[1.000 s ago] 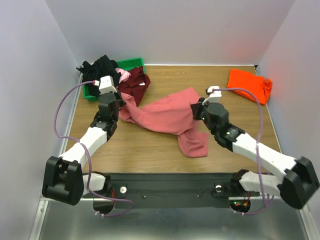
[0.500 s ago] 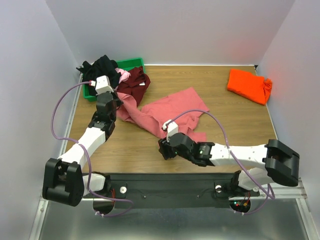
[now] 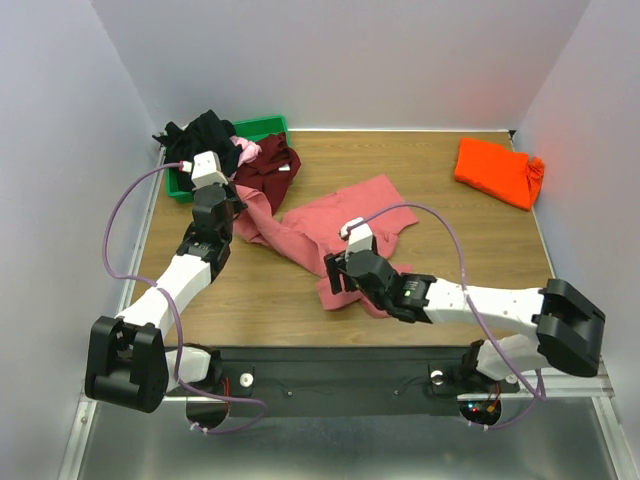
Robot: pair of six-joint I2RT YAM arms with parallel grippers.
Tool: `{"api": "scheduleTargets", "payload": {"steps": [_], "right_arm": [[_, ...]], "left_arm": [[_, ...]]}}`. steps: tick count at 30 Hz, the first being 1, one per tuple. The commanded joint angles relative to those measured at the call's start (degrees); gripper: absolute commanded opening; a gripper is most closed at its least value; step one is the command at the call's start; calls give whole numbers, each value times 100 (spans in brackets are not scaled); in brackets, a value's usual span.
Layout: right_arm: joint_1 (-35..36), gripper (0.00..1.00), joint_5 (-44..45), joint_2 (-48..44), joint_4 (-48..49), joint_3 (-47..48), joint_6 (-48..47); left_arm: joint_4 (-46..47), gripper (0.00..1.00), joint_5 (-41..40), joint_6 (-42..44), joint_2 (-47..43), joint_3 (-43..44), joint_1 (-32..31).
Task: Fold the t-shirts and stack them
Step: Flatten the tshirt out
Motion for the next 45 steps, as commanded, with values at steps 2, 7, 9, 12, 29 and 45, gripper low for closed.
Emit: {"api": "scheduleTargets", "payload": {"steps": [2, 7, 9, 12, 29, 45], "right_arm": [[-34, 75, -1067, 543, 411, 323, -263], [10, 75, -1300, 1150, 411, 490, -211], [2, 75, -1318, 1221, 411, 516, -211], [10, 75, -1309, 1300, 420, 578, -228], [54, 65, -387, 2381, -133, 1272, -176], [546, 69, -184, 2390, -960, 1580, 18]], "left_arm": [[281, 0, 27, 4, -119, 102, 31], [289, 0, 28, 4, -119, 93, 31], [281, 0, 36, 13, -127, 93, 31], [281, 0, 36, 4, -101, 110, 31], [281, 0, 80, 13, -119, 102, 31], [281, 0, 124, 13, -92, 111, 31]]}}
